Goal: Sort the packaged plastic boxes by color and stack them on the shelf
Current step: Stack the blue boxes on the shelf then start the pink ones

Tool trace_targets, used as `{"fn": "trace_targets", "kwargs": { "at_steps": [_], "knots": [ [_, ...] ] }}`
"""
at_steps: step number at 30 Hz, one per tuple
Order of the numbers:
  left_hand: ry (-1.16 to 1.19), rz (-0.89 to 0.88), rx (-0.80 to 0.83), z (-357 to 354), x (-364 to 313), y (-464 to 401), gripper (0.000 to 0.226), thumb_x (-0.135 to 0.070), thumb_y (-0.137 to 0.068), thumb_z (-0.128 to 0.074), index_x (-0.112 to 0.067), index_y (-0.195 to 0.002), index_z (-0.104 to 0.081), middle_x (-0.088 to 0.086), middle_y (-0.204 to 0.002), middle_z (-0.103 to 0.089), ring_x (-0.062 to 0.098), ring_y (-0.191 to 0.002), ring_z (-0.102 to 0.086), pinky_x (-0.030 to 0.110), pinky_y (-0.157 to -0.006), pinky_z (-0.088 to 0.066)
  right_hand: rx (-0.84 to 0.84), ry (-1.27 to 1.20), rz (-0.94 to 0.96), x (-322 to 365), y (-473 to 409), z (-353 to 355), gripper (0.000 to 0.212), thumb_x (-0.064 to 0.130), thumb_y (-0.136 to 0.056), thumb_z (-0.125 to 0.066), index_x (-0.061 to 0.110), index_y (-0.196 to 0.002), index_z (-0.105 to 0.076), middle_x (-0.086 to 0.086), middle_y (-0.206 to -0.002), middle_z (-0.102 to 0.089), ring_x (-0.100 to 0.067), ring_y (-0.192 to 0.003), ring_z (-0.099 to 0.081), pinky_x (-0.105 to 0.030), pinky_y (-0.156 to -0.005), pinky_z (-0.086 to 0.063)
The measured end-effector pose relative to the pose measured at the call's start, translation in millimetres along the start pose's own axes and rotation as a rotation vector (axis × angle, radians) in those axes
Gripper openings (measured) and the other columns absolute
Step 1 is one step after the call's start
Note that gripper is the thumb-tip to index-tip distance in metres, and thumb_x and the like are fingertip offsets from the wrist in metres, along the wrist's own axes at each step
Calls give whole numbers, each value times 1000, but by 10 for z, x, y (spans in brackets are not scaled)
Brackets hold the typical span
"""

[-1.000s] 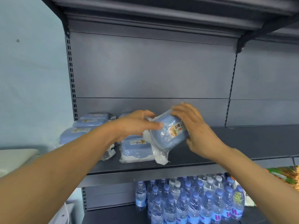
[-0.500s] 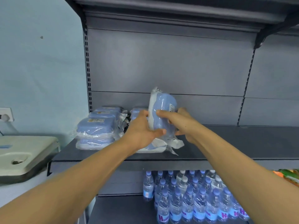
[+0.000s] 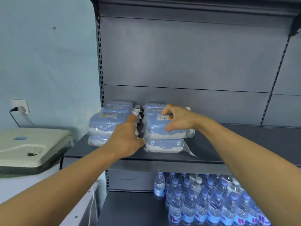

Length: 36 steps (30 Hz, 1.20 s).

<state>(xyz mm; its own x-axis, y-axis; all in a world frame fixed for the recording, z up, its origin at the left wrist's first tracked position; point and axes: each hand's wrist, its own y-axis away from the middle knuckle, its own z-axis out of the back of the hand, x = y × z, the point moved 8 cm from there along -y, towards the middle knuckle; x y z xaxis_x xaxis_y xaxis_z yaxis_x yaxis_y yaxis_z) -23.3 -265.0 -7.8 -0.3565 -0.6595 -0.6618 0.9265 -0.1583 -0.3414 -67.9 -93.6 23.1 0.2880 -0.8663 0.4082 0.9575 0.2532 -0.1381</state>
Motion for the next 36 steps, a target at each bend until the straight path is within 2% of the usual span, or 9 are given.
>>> {"fn": "trace_targets", "kwargs": {
  "at_steps": [5, 8, 11, 14, 16, 19, 24, 33, 36],
  "knots": [
    [-76, -53, 37, -218, -2, -36, 70, -14, -81, -69, -21, -139, -29, 5, -109, -59, 25, -95, -60, 33, -84, -49, 16, 32, 35, -134, -84, -146, 59, 25, -81, -68, 25, -136, -45, 5, -142, -38, -14, -134, -34, -32, -109, -31],
    [-130, -88, 23, -289, -15, -100, 78, -17, -83, -67, -27, -146, -22, 6, -110, -59, 27, -97, -58, 33, -86, -48, -205, 74, 41, -169, 78, -12, 64, 38, -84, -67, 24, -141, -41, 1, -148, -29, -21, -139, -20, -38, -115, -21],
    [-154, -94, -1, -355, -5, -185, 76, -21, -86, -66, -32, -146, -22, 7, -97, -59, 26, -88, -59, 38, -86, -49, -391, 7, -21, -281, 361, 71, 71, 39, -80, -69, 26, -141, -36, -1, -142, -28, -22, -135, -21, -37, -112, -23],
    [-130, -70, -27, -441, 17, -271, 63, -22, -90, -60, -29, -144, -28, 4, -85, -52, 26, -80, -54, 36, -79, -49, -269, 26, -99, -446, 472, -199, 84, 39, -78, -71, 32, -146, -22, -2, -140, -21, -26, -130, -29, -39, -107, -33],
    [-83, -33, -57, -473, 55, -331, 59, -19, -92, -54, -27, -144, -27, 6, -88, -53, 26, -80, -55, 38, -77, -50, -278, -10, -124, -514, 481, -311, 85, 35, -81, -69, 38, -147, -15, -4, -137, -24, -26, -111, -49, -37, -94, -46],
    [-83, -16, -79, -516, 104, -393, 60, -17, -93, -50, -23, -146, -20, 11, -92, -58, 32, -83, -58, 45, -78, -51, -370, 21, -134, -528, 447, -377, 83, 28, -86, -66, 40, -148, -12, -6, -132, -30, -27, -90, -58, -35, -80, -49],
    [-177, -84, -80, -632, 130, -444, 83, -19, -86, -65, -18, -148, -9, 12, -113, -59, 31, -96, -61, 46, -84, -50, -375, 8, -133, -527, 306, -427, 82, 24, -89, -63, 37, -149, -9, -8, -131, -32, -27, -91, -58, -36, -83, -50],
    [-196, -56, -78, -698, 233, -628, 88, -14, -84, -64, -21, -147, -3, 14, -121, -57, 32, -101, -61, 48, -87, -51, -272, 74, -186, -571, 135, -459, 82, 32, -93, -55, 37, -149, 5, -9, -132, -35, -27, -98, -53, -32, -73, -40],
    [-178, -8, -24, -718, 241, -631, 89, -18, -83, -65, -19, -147, -4, 14, -133, -47, 32, -116, -51, 46, -98, -45, -274, 70, -188, -572, 161, -455, 83, 34, -93, -55, 38, -149, 5, -8, -130, -35, -23, -89, -50, -31, -72, -41]
  ]
}}
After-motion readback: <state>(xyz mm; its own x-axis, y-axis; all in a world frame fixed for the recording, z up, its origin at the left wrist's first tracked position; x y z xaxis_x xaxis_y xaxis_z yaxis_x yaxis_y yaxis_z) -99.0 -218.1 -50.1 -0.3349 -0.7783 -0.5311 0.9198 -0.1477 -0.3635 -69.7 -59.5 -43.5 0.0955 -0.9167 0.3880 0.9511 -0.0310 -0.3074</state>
